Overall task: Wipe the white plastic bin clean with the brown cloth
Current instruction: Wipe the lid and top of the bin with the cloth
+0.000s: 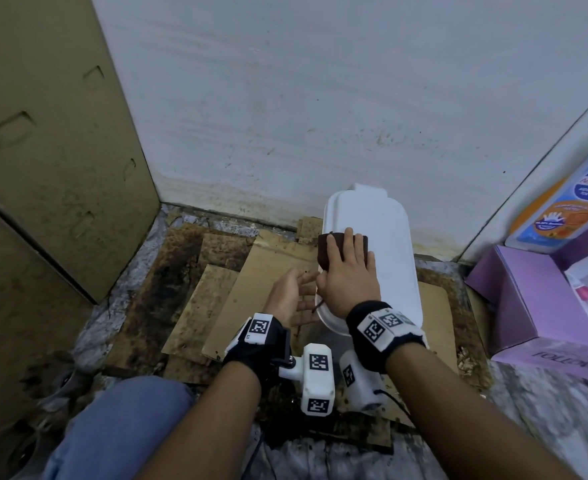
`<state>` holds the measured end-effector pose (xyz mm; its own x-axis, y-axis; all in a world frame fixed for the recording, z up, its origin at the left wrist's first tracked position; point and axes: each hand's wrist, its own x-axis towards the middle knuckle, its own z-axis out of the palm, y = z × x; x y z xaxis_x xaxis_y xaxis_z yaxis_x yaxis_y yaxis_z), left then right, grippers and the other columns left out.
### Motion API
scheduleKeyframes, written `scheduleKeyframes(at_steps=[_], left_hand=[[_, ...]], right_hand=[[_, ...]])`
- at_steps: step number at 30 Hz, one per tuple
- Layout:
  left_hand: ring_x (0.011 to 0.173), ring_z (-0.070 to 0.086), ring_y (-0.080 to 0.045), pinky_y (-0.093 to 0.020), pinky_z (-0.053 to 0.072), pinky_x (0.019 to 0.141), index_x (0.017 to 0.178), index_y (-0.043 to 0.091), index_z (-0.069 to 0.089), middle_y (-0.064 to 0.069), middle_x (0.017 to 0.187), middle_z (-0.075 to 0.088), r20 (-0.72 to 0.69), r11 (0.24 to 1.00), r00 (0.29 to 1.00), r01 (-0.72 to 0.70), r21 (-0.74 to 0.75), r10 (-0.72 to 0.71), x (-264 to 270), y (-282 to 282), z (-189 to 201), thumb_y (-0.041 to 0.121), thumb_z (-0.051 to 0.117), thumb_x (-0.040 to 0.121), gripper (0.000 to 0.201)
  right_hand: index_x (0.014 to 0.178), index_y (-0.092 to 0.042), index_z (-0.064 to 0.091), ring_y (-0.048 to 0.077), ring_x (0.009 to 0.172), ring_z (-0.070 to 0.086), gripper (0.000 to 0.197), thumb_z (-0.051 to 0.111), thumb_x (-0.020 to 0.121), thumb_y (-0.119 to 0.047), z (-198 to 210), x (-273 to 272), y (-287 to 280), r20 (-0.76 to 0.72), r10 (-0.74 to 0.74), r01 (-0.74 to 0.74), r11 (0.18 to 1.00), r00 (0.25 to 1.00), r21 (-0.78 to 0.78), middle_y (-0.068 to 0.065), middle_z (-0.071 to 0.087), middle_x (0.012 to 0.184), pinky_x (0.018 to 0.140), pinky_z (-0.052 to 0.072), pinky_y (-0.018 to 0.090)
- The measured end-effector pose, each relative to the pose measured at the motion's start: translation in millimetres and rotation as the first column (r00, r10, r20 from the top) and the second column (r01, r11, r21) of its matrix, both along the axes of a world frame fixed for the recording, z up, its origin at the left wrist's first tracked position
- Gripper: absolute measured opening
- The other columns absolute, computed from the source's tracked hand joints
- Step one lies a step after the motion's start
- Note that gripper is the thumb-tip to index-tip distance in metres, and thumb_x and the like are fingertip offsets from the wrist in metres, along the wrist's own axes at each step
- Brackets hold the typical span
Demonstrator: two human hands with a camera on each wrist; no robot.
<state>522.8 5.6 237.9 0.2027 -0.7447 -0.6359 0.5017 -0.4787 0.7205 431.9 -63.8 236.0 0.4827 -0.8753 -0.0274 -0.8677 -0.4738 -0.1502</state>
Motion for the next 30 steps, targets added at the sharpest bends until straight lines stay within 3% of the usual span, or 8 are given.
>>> scheduleKeyframes(at_steps=[4,9,13,17,22,26,30], left_hand=[[0.080,0.058,-0.018,-0.031,0.051,0.067,0.114,0.010,0.066,-0.005,0.095,0.063,-0.012,1.000,1.000,-0.008,-0.013,0.008,3,0,2,0.032,0.029,0.107,0.043],[0.082,0.060,-0.020,-0.034,0.052,0.067,0.110,0.009,0.065,-0.007,0.095,0.064,-0.038,1.000,0.999,-0.001,-0.018,0.000,3,-1,2,0.031,0.031,0.107,0.040],[0.081,0.062,-0.022,-0.035,0.054,0.070,0.113,0.009,0.065,-0.008,0.095,0.065,-0.050,1.000,0.999,-0.014,-0.016,0.013,3,-1,-1,0.031,0.031,0.107,0.041],[0.080,0.063,-0.021,-0.032,0.054,0.068,0.120,0.009,0.067,-0.008,0.094,0.067,-0.034,1.000,0.999,-0.005,-0.021,0.004,3,-1,-2,0.033,0.029,0.107,0.046],[0.080,0.064,-0.020,-0.032,0.055,0.069,0.116,0.009,0.067,-0.009,0.093,0.069,-0.018,0.999,1.000,0.002,-0.034,-0.003,3,-3,-1,0.032,0.032,0.106,0.043],[0.080,0.065,-0.018,-0.029,0.055,0.064,0.115,0.009,0.066,-0.005,0.094,0.069,-0.012,0.999,1.000,0.000,-0.037,0.000,3,-6,-2,0.031,0.034,0.106,0.040],[0.077,0.063,-0.016,-0.024,0.054,0.055,0.116,0.011,0.066,-0.002,0.092,0.068,-0.003,0.999,1.000,0.013,-0.041,-0.013,3,-8,0,0.030,0.035,0.107,0.038]], right_hand=[[0.153,-0.021,0.008,0.026,0.149,-0.008,0.068,0.037,0.093,-0.035,-2,-13,10,0.020,0.040,-0.040,0.999,0.999,0.030,0.010,-0.008,0.162,0.119,0.001,0.046],[0.153,-0.021,0.013,0.026,0.149,-0.004,0.081,0.011,0.077,-0.049,-11,-30,31,-0.005,0.107,-0.107,0.994,0.994,-0.011,0.009,-0.003,0.162,0.119,0.002,0.045],[0.153,-0.020,0.011,0.027,0.149,-0.005,0.067,0.035,0.093,-0.039,-4,-20,12,-0.026,0.090,-0.090,0.996,0.996,0.022,0.010,-0.006,0.162,0.119,0.004,0.047],[0.152,-0.021,0.007,0.027,0.148,-0.008,0.070,0.042,0.093,-0.033,5,-7,-12,-0.047,0.057,-0.054,0.997,0.997,0.062,0.010,-0.009,0.161,0.119,0.004,0.047],[0.153,-0.022,0.007,0.025,0.149,-0.009,0.070,0.044,0.094,-0.032,14,-10,-33,-0.035,0.078,-0.071,0.984,0.996,0.166,0.009,-0.010,0.161,0.120,0.005,0.047],[0.154,-0.022,0.005,0.022,0.148,-0.012,0.065,0.038,0.098,-0.029,23,-30,-25,0.076,0.095,-0.113,0.949,0.993,0.293,0.008,-0.011,0.161,0.119,0.002,0.042],[0.154,-0.018,0.001,0.026,0.148,-0.010,0.069,0.027,0.094,-0.043,19,-42,4,-0.013,0.133,-0.128,0.972,0.991,0.198,0.012,-0.010,0.161,0.120,0.003,0.044]])
